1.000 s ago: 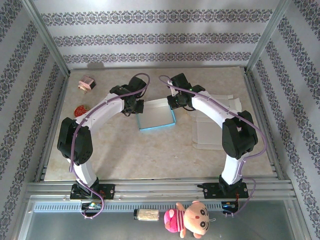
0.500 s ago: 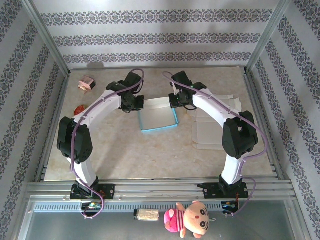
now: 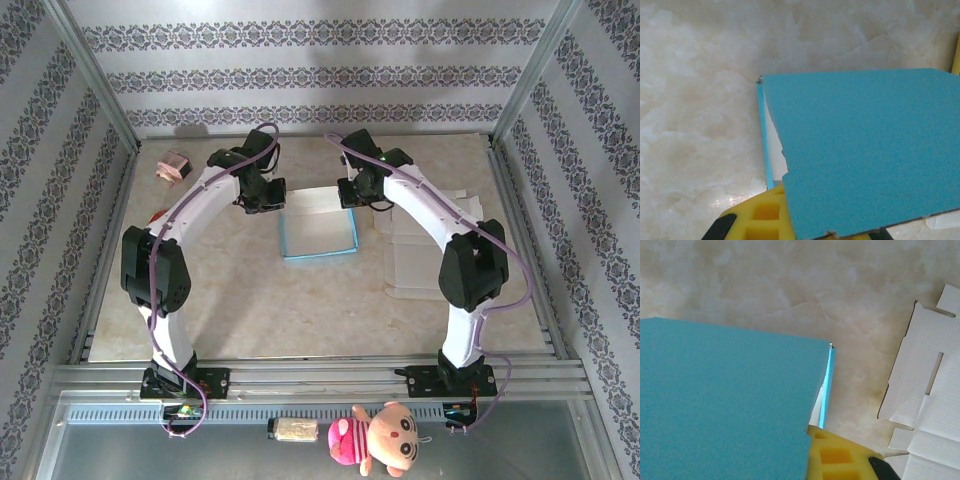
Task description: Fold the paper box
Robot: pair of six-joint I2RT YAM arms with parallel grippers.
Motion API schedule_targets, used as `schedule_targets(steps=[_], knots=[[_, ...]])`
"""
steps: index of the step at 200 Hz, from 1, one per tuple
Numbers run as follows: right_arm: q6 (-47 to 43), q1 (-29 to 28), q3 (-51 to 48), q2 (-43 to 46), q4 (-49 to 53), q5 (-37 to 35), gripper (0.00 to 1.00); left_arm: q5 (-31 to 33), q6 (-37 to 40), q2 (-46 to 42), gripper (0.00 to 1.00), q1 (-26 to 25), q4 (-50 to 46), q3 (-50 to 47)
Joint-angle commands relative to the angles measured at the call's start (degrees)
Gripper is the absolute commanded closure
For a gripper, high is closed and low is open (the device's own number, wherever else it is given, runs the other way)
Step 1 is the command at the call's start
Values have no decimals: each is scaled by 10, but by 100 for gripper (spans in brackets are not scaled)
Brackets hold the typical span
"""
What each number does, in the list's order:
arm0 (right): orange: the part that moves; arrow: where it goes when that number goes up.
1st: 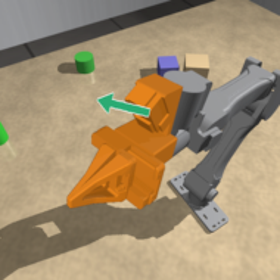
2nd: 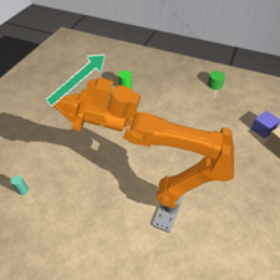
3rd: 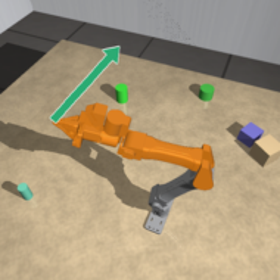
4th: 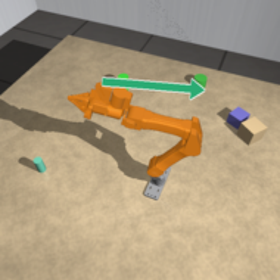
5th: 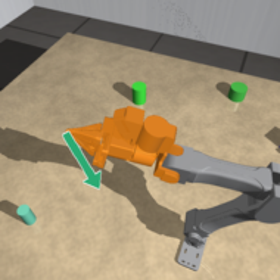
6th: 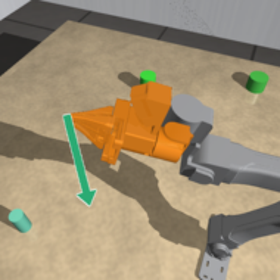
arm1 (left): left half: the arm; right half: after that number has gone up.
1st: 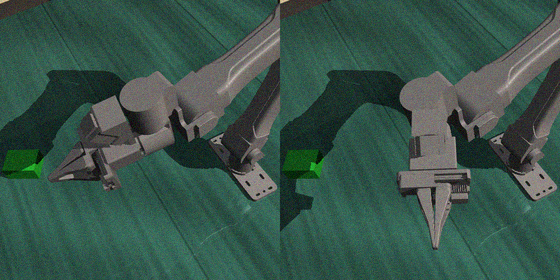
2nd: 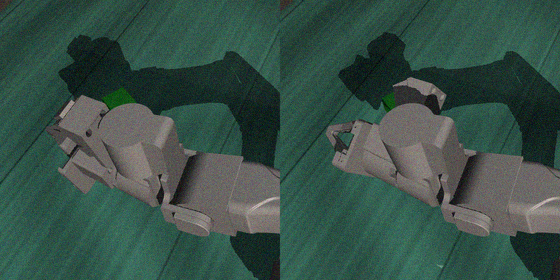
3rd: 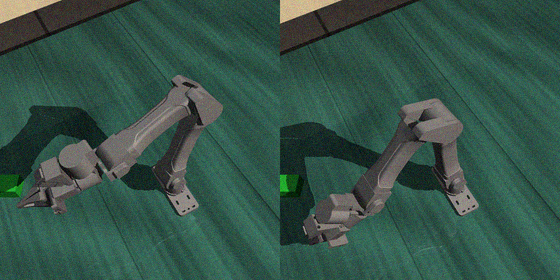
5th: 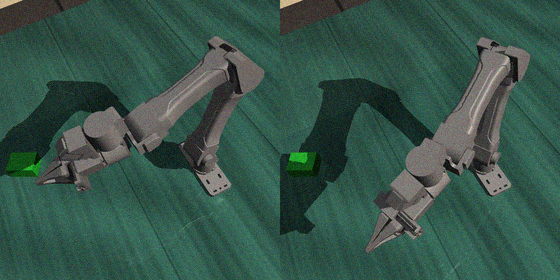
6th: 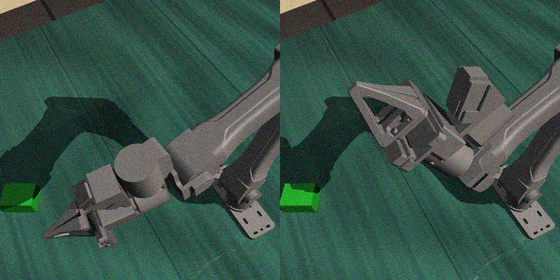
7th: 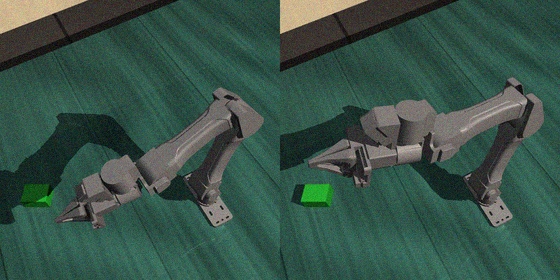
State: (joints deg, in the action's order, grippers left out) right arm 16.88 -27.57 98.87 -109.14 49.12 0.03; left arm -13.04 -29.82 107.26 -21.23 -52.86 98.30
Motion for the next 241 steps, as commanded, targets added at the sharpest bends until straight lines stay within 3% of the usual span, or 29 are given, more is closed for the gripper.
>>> schedule_targets(steps=[1, 96, 120, 183, 241], knots=[[10, -17, 14, -15, 2, 62, 91, -73, -19, 18, 100, -9, 9, 19], [25, -28, -122, 30, -88, 49, 89, -74, -40, -35, 94, -12, 89, -121], [29, -33, -146, 46, -102, 49, 82, -71, -43, -53, 81, -16, 104, -148], [38, -45, -177, 93, -110, 53, 61, -38, -64, -119, 58, -33, 136, -207], [42, -56, -232, 138, -115, 44, 44, -15, -99, -162, 45, -55, 174, -288]])
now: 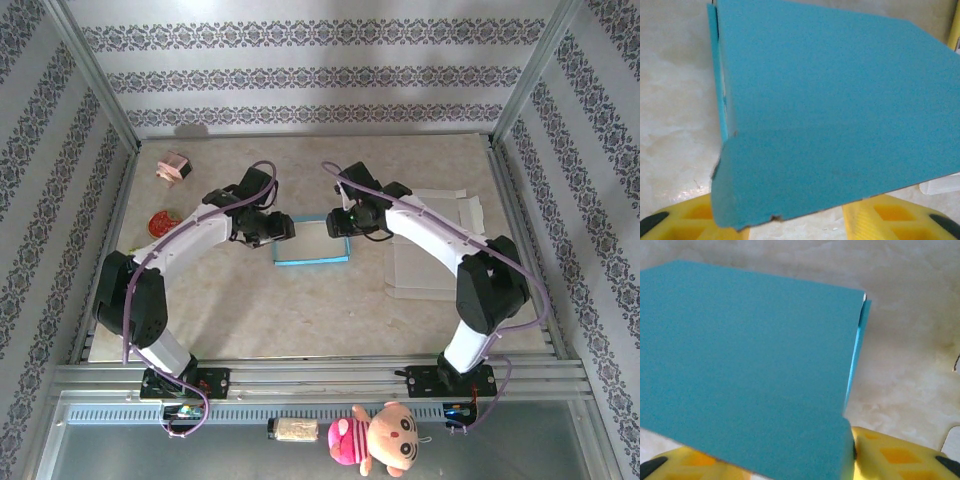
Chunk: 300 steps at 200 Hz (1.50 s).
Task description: Fold the paper box
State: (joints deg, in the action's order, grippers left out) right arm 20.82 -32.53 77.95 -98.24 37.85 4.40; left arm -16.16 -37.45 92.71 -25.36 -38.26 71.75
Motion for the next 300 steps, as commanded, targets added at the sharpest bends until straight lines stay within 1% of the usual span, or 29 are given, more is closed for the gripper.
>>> schedule_targets(steps=[1, 19, 53, 75, 96, 108, 118, 126, 133, 142, 150, 163, 180, 194, 202, 217, 224, 236, 255, 262, 286, 300], knots=[[3, -7, -24, 29, -2, 1, 43, 17, -23, -17, 44, -15, 28, -23], [4, -10, -37, 47, -1, 2, 38, 18, -28, -26, 39, -22, 35, -34], [12, -12, -47, 94, 7, 16, 32, 34, -29, -59, 35, -38, 18, -36], [12, -12, -45, 136, 15, 26, 25, 57, -32, -103, 32, -53, -10, -35], [12, -10, -29, 169, 24, 11, 24, 75, -38, -155, 29, -63, -37, -19], [19, -4, -17, 179, 20, -3, 23, 90, -37, -176, 30, -63, -39, -5], [25, 7, -3, 178, 14, -6, 22, 116, -26, -181, 30, -60, -43, 14], [29, 21, 13, 168, 10, -6, 22, 136, -14, -175, 29, -50, -46, 32], [33, 32, 29, 151, 12, -3, 23, 141, -7, -163, 30, -34, -47, 46], [33, 44, 50, 125, 14, 9, 24, 123, -2, -141, 30, -4, -38, 59], [32, 53, 65, 101, 14, 18, 25, 90, 0, -118, 30, 23, -25, 69], [29, 60, 83, 65, 16, 26, 27, 48, 6, -76, 29, 49, -10, 88], [24, 63, 95, 26, 22, 36, 27, 5, 22, -24, 27, 60, -9, 114], [13, 62, 87, 4, 18, 43, 28, -22, 29, 7, 25, 61, -4, 117], [9, 61, 80, -5, 15, 44, 29, -27, 31, 18, 25, 61, 0, 111], [0, 58, 63, -21, 11, 56, 35, -19, 33, 28, 24, 63, 10, 86], [-2, 58, 55, -26, 10, 60, 39, -14, 33, 29, 26, 62, 16, 73], [-4, 55, 36, -30, 2, 62, 44, -9, 32, 28, 33, 65, 27, 47], [3, 53, 2, -28, -22, 71, 54, -24, 26, 27, 48, 66, 53, 10], [7, 52, -11, -29, -31, 78, 57, -35, 20, 27, 52, 66, 65, -4], [23, 47, -45, -33, -62, 92, 61, -77, -8, 31, 62, 66, 129, -59], [32, 43, -62, -40, -78, 91, 62, -84, -19, 38, 63, 66, 150, -85]])
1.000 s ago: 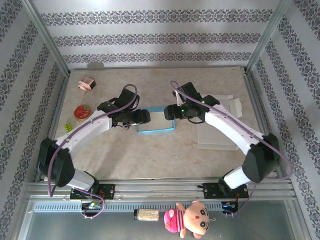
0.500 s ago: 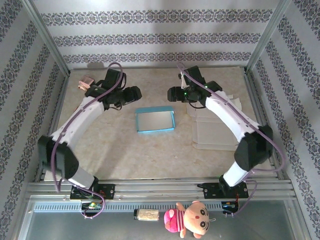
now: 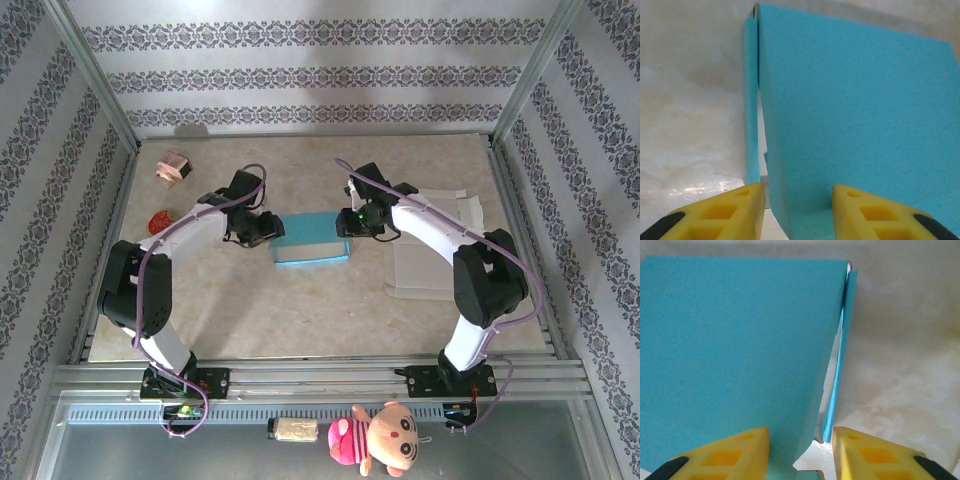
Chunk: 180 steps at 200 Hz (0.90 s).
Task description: Fold the paper box
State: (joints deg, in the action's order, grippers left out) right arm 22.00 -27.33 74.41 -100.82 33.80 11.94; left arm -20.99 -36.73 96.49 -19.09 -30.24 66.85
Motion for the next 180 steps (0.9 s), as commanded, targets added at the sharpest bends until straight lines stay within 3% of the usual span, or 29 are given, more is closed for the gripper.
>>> schedule_targets(steps=[1, 41, 72, 110, 148, 180], knots=[[20, -10, -28, -14, -39, 15, 62, -35, -26, 1, 63, 4, 70, -37], [4, -42, -58, -47, -49, -78, 57, 22, -6, 24, 63, 2, 73, -74], [9, -38, -23, -19, -8, -54, 50, 23, -3, -12, 47, 2, 100, -69], [13, -10, 11, 14, -15, -41, 43, 71, 18, -45, 33, 4, 51, -9], [36, 9, 28, -20, -34, 2, 42, 89, 41, -16, 30, 21, 30, 20], [37, 8, 30, -60, -38, 16, 37, 38, 62, 44, 34, 24, 8, 39]])
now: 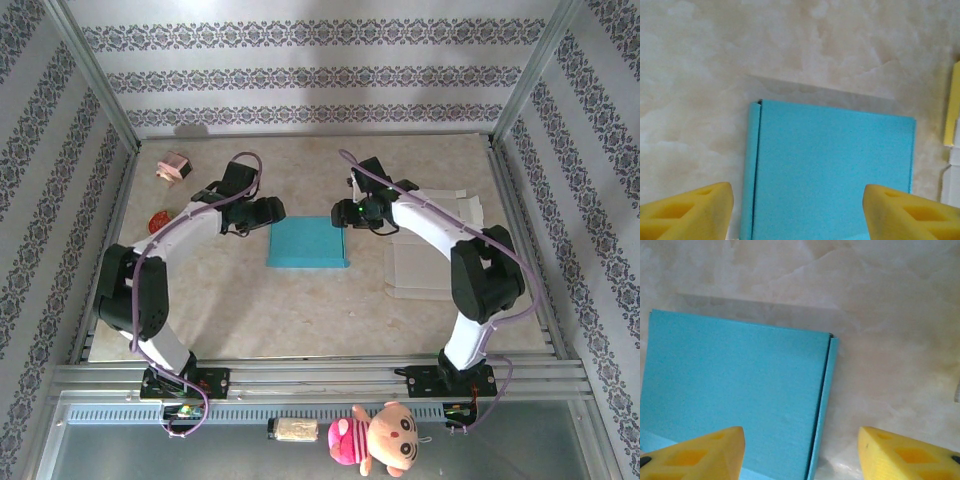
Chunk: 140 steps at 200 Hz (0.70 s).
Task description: Fold the paper box
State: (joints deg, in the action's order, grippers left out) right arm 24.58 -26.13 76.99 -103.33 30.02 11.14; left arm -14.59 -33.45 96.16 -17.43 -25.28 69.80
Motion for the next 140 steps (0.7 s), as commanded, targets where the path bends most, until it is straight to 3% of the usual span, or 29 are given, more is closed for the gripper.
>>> schedule_targets(steps=[1, 26, 60, 72, 112, 140], knots=[[11, -4, 4, -36, -1, 23, 37, -27, 30, 48, 35, 7, -41, 9], [13, -4, -16, -56, -20, 33, 41, -72, 9, 69, 46, 7, 17, -28], [15, -12, -32, -82, -31, 45, 52, -100, -13, 98, 78, 6, 66, -71], [19, -10, -38, -85, -37, 51, 54, -97, -20, 102, 84, 6, 73, -86], [22, -7, -34, -85, -43, 71, 59, -99, -25, 84, 82, 6, 72, -100], [25, 1, -38, -84, -55, 81, 64, -98, -28, 50, 55, 12, 64, -91]])
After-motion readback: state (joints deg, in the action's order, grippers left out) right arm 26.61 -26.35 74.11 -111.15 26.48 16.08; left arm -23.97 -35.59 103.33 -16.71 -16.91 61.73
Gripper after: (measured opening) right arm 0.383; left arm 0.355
